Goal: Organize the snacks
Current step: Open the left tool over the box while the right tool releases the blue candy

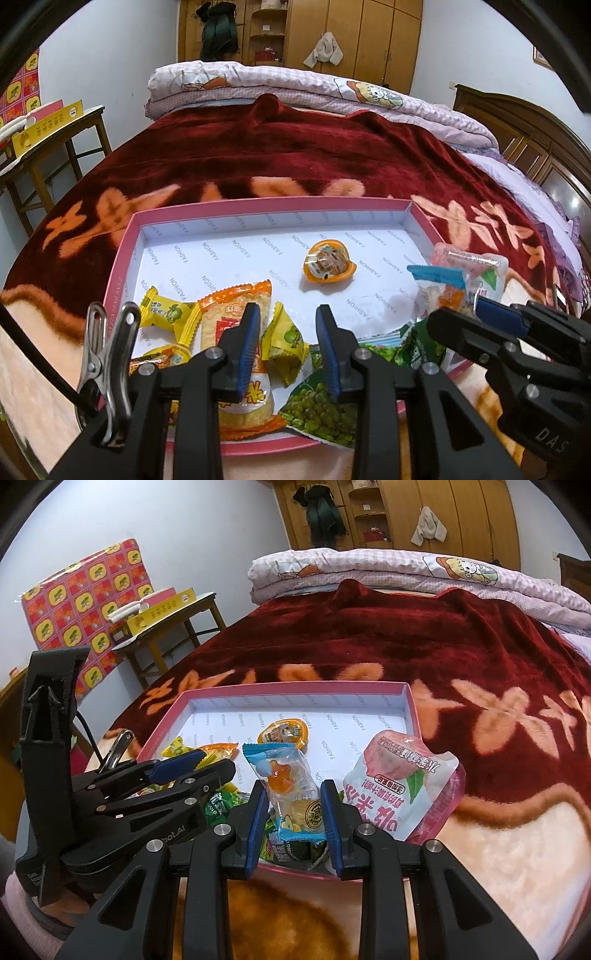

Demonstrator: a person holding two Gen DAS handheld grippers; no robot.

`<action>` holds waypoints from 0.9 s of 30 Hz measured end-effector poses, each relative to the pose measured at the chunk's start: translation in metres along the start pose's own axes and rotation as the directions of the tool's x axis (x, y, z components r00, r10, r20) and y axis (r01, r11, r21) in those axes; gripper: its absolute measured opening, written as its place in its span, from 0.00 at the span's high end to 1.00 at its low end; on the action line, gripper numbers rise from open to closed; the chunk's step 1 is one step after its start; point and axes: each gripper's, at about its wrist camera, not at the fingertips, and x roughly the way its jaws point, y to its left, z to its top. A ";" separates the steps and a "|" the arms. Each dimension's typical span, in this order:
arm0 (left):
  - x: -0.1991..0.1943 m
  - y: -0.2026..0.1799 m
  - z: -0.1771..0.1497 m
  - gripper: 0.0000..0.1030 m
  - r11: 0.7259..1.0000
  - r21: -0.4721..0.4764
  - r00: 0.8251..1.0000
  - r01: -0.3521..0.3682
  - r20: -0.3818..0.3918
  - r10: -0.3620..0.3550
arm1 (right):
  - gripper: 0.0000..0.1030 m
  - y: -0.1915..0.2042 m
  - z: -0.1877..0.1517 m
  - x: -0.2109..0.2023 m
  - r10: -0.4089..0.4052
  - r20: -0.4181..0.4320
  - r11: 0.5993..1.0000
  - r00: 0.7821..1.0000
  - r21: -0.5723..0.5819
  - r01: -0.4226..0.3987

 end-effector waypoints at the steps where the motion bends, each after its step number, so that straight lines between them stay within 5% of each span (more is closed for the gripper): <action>1: 0.000 0.000 0.000 0.69 1.000 0.000 1.000 0.000 0.000 0.000 | 0.71 0.000 0.000 0.000 0.000 0.000 1.000 1.000 0.000 0.000; 11: -0.001 0.004 -0.002 0.69 1.000 -0.006 1.000 0.006 -0.001 -0.006 | 0.69 -0.004 0.002 0.008 -0.001 -0.010 0.999 1.000 0.038 0.002; 16: -0.001 0.004 -0.002 0.68 1.000 -0.007 1.000 0.005 -0.002 -0.005 | 0.49 -0.005 0.002 0.006 0.004 -0.001 0.999 1.000 0.048 -0.004; 27: -0.004 0.006 -0.003 0.58 1.000 -0.020 1.000 -0.015 -0.006 0.015 | 0.42 0.002 0.000 -0.001 0.021 0.013 0.999 1.000 0.029 -0.022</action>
